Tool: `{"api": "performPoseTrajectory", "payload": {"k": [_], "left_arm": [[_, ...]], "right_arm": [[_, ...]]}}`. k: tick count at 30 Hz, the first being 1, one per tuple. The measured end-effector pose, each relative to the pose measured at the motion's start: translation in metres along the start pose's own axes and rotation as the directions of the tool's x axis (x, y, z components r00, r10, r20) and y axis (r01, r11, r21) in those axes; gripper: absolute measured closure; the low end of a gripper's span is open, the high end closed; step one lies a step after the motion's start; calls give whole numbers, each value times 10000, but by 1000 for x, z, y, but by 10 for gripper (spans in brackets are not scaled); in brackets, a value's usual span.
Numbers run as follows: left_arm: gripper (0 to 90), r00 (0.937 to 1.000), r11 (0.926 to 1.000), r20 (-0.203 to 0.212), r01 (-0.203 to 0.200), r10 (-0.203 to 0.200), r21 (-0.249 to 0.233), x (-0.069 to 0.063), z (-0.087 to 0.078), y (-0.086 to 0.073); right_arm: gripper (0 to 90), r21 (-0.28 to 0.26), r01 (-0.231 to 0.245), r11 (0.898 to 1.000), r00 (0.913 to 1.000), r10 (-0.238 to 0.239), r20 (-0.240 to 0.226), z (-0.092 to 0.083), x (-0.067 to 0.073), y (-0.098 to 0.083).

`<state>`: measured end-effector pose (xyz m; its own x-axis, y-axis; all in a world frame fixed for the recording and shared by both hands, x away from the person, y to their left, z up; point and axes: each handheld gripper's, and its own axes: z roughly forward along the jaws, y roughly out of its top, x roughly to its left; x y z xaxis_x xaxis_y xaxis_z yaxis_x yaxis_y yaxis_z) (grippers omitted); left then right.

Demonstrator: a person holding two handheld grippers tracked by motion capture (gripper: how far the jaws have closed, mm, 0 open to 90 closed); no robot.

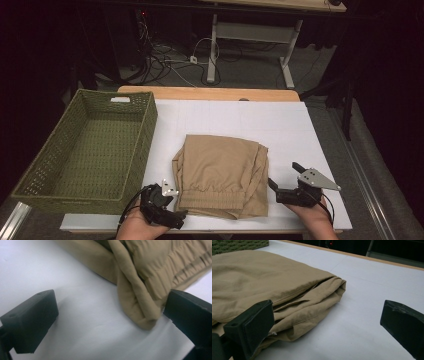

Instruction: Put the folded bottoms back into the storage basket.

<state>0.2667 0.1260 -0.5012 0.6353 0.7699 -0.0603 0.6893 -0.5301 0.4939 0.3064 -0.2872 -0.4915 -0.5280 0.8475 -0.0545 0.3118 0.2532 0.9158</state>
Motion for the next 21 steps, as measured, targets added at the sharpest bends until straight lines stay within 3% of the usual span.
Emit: {"api": "performPoseTrajectory", "payload": {"k": [10,15,17,21], "left_arm": [[0,9998,9942,124,-148,136,1061,-7,-3,7],[0,9961,9987,811,329,-360,394,-2,-7,14],[3,9918,9978,1093,665,-662,2,2,-11,19],[112,9843,9922,1329,1210,-1162,-284,13,-10,30]], "right_arm": [[3,100,-5,10000,10000,6,-66,-1,2,-3],[3,168,-26,9999,10000,27,-68,-1,2,-5],[3,174,-28,9998,10000,29,-60,-1,2,-5],[3,192,-29,9998,10000,30,-46,0,3,-5]]}}
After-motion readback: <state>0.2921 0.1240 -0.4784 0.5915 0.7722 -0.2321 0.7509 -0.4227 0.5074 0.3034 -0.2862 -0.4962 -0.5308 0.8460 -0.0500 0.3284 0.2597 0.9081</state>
